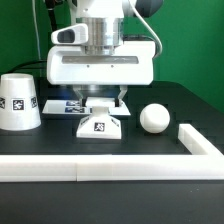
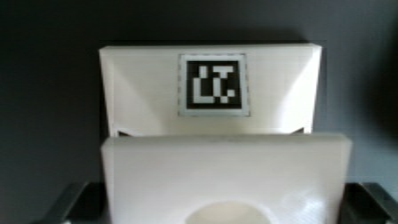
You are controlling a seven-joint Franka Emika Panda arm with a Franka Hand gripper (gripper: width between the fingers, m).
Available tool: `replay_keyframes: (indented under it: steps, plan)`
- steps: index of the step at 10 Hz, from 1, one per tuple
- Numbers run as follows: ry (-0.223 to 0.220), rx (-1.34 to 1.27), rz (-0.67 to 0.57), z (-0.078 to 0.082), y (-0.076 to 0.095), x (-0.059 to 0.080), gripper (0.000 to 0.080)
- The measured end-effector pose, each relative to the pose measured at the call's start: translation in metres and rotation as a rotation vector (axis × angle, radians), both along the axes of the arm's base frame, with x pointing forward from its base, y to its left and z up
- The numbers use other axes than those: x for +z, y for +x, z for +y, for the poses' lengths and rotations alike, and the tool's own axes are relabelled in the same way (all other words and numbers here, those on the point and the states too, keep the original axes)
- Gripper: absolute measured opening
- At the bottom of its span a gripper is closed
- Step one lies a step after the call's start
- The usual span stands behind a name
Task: Assemble lamp
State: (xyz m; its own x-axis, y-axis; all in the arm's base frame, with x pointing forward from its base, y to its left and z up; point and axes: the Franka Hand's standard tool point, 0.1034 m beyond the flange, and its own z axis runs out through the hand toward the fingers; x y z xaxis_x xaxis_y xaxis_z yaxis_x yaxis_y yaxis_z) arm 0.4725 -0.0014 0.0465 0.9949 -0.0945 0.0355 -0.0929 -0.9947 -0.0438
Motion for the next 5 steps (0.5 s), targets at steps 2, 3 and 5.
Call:
replay_keyframes:
  steps: [2, 3, 5]
  plan:
    - [0.003, 0.049, -0.039, 0.007, 0.034, 0.0, 0.0535]
    - [0.006, 0.058, -0.052, 0.012, 0.046, 0.001, 0.0535]
    - [0.007, 0.077, -0.088, 0.026, 0.065, 0.001, 0.0535]
